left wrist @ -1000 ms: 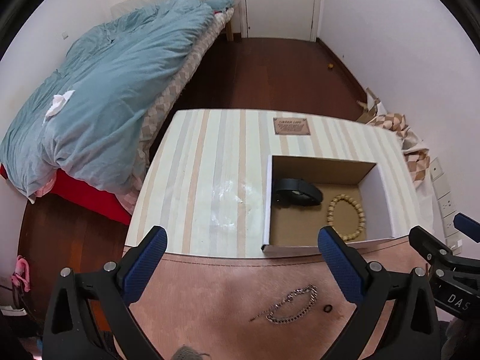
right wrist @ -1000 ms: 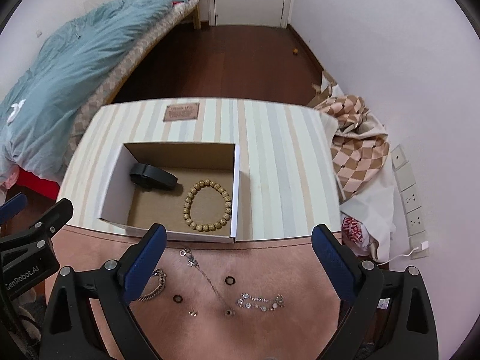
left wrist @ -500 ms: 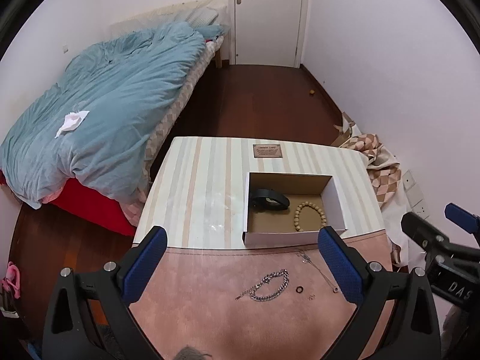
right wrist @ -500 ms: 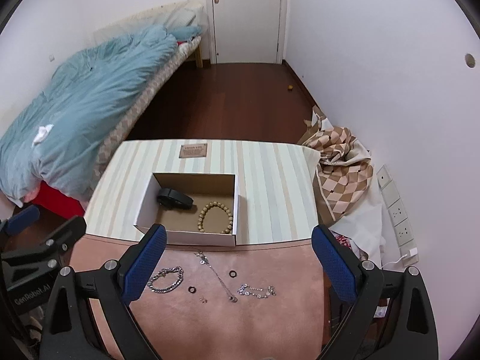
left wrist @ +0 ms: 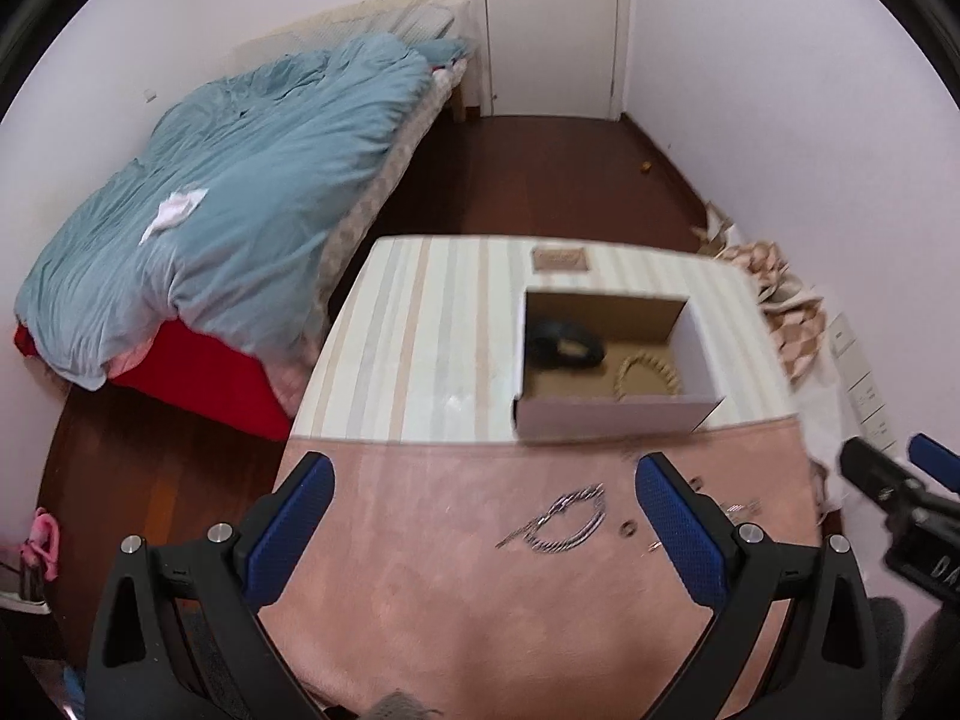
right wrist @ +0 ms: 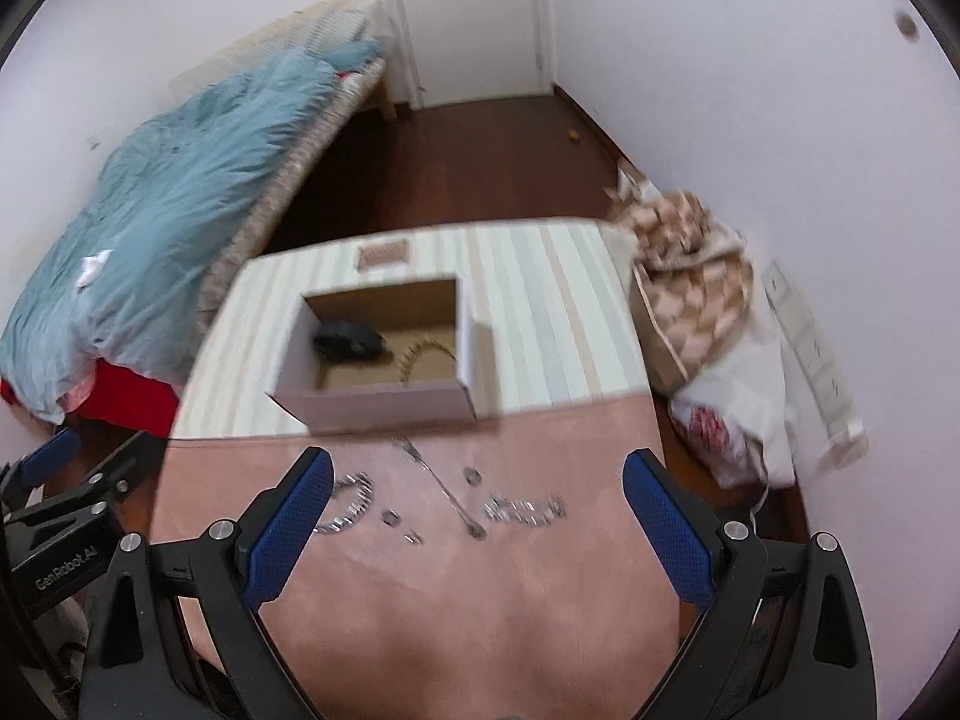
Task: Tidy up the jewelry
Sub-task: 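Lift both tools back from the box toward the remaining jewelry, then grasp the thick silver chain bracelet with the left tool while the right tool grasps the silver pendant necklace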
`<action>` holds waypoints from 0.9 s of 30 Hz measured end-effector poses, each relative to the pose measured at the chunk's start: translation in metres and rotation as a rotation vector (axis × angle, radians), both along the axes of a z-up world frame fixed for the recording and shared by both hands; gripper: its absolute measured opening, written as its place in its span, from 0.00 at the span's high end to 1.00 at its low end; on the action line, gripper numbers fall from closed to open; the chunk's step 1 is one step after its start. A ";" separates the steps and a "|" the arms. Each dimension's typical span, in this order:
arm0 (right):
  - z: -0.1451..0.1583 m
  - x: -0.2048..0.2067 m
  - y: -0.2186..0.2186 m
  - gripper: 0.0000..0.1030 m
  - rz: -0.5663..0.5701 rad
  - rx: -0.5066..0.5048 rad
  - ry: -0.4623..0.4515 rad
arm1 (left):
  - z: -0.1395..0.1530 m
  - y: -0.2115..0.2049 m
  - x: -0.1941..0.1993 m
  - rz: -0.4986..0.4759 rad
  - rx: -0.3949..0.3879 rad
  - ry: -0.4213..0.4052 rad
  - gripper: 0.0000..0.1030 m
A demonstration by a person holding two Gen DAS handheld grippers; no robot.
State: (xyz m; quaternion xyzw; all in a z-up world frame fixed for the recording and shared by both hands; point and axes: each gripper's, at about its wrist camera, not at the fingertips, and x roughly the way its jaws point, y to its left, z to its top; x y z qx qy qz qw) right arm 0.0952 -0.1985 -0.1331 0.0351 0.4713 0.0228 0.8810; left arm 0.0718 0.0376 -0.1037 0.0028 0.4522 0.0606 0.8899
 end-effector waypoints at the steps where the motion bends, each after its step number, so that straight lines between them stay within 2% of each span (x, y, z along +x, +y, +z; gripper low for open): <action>1: -0.011 -0.001 -0.005 0.04 -0.014 0.002 0.015 | -0.010 0.000 -0.001 0.006 0.014 0.017 0.00; 3: -0.037 -0.001 -0.016 0.05 -0.035 0.029 0.066 | -0.032 0.000 -0.001 0.007 0.033 0.059 0.00; 4: -0.048 -0.001 -0.020 0.12 -0.040 0.048 0.087 | -0.045 0.000 -0.001 0.014 0.048 0.088 0.00; 5: -0.064 -0.001 -0.025 0.25 -0.042 0.075 0.115 | -0.054 0.001 -0.001 0.017 0.052 0.106 0.00; 7: -0.091 0.001 -0.028 0.36 -0.031 0.104 0.163 | -0.074 0.002 0.001 0.025 0.064 0.149 0.00; 9: -0.114 0.002 -0.026 0.41 -0.006 0.120 0.184 | -0.090 0.004 0.002 0.030 0.074 0.182 0.00; 11: -0.133 0.003 -0.018 0.50 0.019 0.115 0.192 | -0.105 0.007 0.004 0.038 0.080 0.216 0.00; 13: -0.146 0.006 -0.009 0.55 0.039 0.111 0.191 | -0.114 0.010 0.006 0.045 0.082 0.240 0.00; 18: -0.165 0.015 0.012 0.57 0.077 0.082 0.164 | -0.132 0.019 0.011 0.056 0.062 0.283 0.00; 21: -0.176 0.019 0.024 0.78 0.103 0.042 0.163 | -0.138 0.021 0.015 0.053 0.029 0.295 0.01; 22: -0.175 0.019 0.026 0.86 0.105 0.026 0.137 | -0.138 0.022 0.016 0.051 0.016 0.297 0.01; 27: -0.174 0.021 0.022 0.88 0.076 0.045 0.135 | -0.139 0.016 0.028 -0.006 -0.060 0.294 0.01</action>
